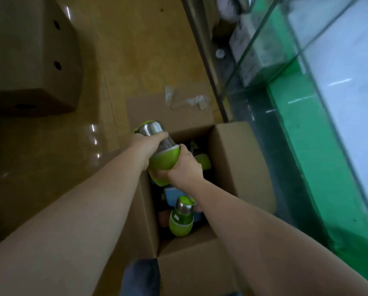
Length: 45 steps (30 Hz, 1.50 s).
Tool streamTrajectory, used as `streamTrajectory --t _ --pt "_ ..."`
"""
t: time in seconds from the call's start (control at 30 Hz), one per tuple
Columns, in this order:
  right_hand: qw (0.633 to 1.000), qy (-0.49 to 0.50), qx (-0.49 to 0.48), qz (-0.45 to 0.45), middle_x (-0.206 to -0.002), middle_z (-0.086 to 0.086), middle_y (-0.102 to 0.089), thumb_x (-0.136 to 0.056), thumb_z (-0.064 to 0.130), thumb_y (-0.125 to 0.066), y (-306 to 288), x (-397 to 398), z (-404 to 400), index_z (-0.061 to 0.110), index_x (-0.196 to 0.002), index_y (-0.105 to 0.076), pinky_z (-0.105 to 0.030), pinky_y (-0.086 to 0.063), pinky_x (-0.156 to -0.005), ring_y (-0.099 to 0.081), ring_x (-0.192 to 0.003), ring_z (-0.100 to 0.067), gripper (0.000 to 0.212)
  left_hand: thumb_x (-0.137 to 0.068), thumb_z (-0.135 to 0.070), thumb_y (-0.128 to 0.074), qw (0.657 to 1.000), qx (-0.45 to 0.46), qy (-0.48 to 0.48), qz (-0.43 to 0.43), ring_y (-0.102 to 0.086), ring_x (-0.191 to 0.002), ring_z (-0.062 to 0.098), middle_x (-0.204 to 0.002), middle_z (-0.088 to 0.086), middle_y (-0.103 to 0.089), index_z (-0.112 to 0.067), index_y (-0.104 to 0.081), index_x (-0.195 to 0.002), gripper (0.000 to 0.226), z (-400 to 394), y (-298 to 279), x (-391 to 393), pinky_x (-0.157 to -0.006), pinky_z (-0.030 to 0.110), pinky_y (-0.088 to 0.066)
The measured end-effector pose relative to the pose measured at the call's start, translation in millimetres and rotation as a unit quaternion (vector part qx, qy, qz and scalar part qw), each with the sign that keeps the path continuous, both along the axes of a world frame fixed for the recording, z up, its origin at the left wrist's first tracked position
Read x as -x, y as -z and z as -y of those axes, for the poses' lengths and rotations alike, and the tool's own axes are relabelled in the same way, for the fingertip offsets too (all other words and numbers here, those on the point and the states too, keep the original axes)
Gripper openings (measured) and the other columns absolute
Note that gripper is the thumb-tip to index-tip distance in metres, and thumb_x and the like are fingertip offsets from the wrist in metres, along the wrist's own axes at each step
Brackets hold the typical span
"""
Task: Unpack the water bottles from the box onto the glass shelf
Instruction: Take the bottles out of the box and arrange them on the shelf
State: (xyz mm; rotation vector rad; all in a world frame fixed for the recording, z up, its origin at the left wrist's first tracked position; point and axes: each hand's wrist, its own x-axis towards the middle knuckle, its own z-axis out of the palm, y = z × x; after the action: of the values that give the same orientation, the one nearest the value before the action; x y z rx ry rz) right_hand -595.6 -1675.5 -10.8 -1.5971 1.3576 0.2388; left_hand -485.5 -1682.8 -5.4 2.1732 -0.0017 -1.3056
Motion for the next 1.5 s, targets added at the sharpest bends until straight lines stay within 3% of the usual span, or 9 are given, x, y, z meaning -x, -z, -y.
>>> streamTrajectory --t 0.13,0.33,0.63,0.8,0.93,1.13,1.27,1.4,1.5 --pt "0.998 0.039 0.017 0.051 -0.148 -0.005 -0.032 -0.075 0.039 -0.074 -79 -6 27 0.013 -0.15 -0.011 -0.043 -0.036 -0.108 -0.039 -0.133 -0.025 0.102 -0.071 -0.023 -0.081 0.994 0.104 0.034 0.023 -0.057 -0.092 0.021 -0.119 0.008 -0.059 -0.009 -0.049 -0.126 0.065 21 -95 -7 -0.069 0.028 -0.045" --pt "0.98 0.101 0.1 0.14 -0.132 -0.004 -0.052 -0.062 0.043 -0.083 -228 -13 61 0.017 -0.138 -0.037 -0.04 -0.047 -0.098 -0.055 -0.118 -0.022 0.093 -0.059 -0.014 -0.088 0.946 0.257 0.159 0.115 -0.053 -0.104 0.018 -0.111 -0.002 -0.054 -0.017 -0.043 -0.127 0.081 42 -266 -14 -0.094 0.031 -0.045" --pt "0.929 0.084 0.275 0.235 -0.124 0.003 -0.058 -0.063 0.044 -0.083 -470 -28 89 0.02 -0.132 -0.044 -0.028 -0.048 -0.087 -0.058 -0.112 -0.018 0.083 -0.061 -0.017 -0.088 0.857 0.426 0.189 0.222 -0.052 -0.099 0.016 -0.109 -0.001 -0.053 -0.014 -0.045 -0.122 0.075 55 -513 -28 -0.079 0.025 -0.04" --pt "0.903 0.067 0.344 0.247 -0.114 0.005 -0.061 -0.065 0.043 -0.082 -577 -25 89 0.018 -0.126 -0.048 -0.031 -0.051 -0.083 -0.061 -0.103 -0.016 0.074 -0.062 -0.024 -0.088 0.806 0.48 0.214 0.273 -0.051 -0.101 0.018 -0.106 -0.003 -0.052 -0.018 -0.045 -0.113 0.067 50 -618 -25 -0.081 0.028 -0.042" --pt "0.886 0.051 0.395 0.238 -0.123 -0.002 -0.06 -0.072 0.04 -0.079 -647 -13 83 0.013 -0.13 -0.045 -0.039 -0.048 -0.097 -0.058 -0.113 -0.022 0.072 -0.063 -0.029 -0.086 0.772 0.508 0.222 0.31 -0.052 -0.102 0.021 -0.105 -0.001 -0.051 -0.016 -0.045 -0.114 0.067 46 -683 -13 -0.082 0.029 -0.043" --pt "0.855 0.083 0.461 0.224 -0.124 -0.007 -0.061 -0.064 0.053 -0.078 -727 16 78 0.009 -0.135 -0.042 -0.037 -0.049 -0.095 -0.059 -0.114 -0.026 0.091 -0.062 -0.026 -0.087 0.718 0.569 0.231 0.329 -0.056 -0.097 0.02 -0.102 0.001 -0.058 -0.012 -0.054 -0.113 0.062 46 -760 18 -0.082 0.028 -0.042" --pt "0.843 0.122 0.487 0.193 -0.126 -0.006 -0.057 -0.069 0.057 -0.073 -769 53 71 0.009 -0.137 -0.039 -0.032 -0.048 -0.093 -0.057 -0.114 -0.025 0.09 -0.053 -0.039 -0.088 0.692 0.594 0.245 0.329 -0.058 -0.1 0.022 -0.105 0.001 -0.061 -0.014 -0.058 -0.11 0.07 53 -798 53 -0.088 0.034 -0.047" --pt "0.817 0.15 0.523 0.189 -0.122 -0.003 -0.064 -0.032 0.078 -0.061 -789 100 94 0.017 -0.135 -0.047 -0.038 -0.05 -0.095 -0.062 -0.111 -0.02 0.12 -0.063 -0.032 -0.085 0.665 0.629 0.265 0.304 -0.053 -0.091 0.02 -0.095 -0.001 -0.055 -0.017 -0.051 -0.097 0.049 61 -821 104 -0.075 0.029 -0.041" --pt "0.81 0.192 0.525 0.177 -0.12 -0.006 -0.063 -0.053 0.064 -0.074 -801 145 85 0.013 -0.129 -0.051 -0.04 -0.05 -0.095 -0.061 -0.11 -0.023 0.094 -0.066 -0.031 -0.083 0.644 0.645 0.288 0.293 -0.052 -0.09 0.02 -0.096 -0.001 -0.054 -0.018 -0.051 -0.097 0.047 70 -830 149 -0.076 0.028 -0.042"
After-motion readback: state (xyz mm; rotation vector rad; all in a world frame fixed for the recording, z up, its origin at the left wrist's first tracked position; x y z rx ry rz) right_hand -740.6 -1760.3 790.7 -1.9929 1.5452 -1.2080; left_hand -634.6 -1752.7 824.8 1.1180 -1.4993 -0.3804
